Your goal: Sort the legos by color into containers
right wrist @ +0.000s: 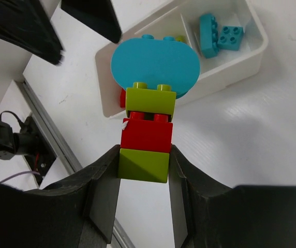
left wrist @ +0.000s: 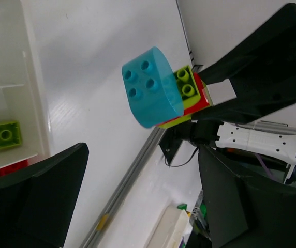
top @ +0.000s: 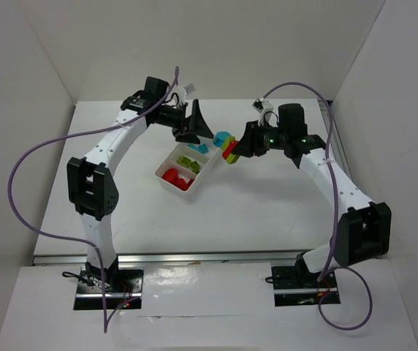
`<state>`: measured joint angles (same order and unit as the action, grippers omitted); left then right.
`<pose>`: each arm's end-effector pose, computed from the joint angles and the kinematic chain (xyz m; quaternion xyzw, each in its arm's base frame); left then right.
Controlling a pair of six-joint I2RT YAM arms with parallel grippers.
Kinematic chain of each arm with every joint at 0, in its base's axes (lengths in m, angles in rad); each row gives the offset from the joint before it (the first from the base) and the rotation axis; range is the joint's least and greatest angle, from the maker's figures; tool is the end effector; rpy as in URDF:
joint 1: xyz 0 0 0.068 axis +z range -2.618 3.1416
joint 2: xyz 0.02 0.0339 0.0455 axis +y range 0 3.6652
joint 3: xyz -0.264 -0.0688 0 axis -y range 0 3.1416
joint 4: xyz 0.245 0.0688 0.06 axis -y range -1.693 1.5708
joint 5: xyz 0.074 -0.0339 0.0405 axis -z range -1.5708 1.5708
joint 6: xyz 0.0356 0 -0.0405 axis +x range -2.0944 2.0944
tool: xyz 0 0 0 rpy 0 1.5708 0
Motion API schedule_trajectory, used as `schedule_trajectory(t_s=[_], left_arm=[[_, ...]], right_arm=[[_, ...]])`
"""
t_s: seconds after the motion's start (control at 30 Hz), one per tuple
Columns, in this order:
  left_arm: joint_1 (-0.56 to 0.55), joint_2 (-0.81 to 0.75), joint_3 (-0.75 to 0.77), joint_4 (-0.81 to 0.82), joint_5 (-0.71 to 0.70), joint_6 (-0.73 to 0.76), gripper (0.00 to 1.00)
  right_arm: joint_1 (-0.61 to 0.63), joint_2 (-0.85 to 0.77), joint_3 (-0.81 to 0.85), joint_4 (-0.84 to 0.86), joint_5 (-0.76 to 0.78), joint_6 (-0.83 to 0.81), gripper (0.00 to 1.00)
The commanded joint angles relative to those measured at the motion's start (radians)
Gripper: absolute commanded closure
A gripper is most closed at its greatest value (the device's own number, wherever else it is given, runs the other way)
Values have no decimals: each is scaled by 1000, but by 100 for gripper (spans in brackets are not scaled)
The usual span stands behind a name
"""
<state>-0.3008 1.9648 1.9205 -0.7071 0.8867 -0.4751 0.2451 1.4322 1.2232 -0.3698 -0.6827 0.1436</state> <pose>0.4114 -0.1565 0.3405 0.0981 0.8403 -0.5003 0.1842 0.3057 0.0996 0.3272 -0.2012 0.8196 0.3755 0.3831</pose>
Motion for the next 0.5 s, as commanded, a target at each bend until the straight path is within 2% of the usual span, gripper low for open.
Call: schedule_trajectory(t_s=[0.0, 0.1, 0.27, 0.47], left_arm=[[-38, 28, 26, 28, 40, -57, 4], [-47, 37, -6, 28, 31, -77, 4], [-47, 37, -40, 90, 72, -112, 13], [-47, 46, -84, 165, 92, -166, 17]], right_arm=[[28, 5, 62, -26, 25, -38, 85], [51, 5, 73, -58, 51, -58, 85], [74, 16, 82, -76, 84, -76, 85], [105, 25, 102, -86, 109, -85, 85]])
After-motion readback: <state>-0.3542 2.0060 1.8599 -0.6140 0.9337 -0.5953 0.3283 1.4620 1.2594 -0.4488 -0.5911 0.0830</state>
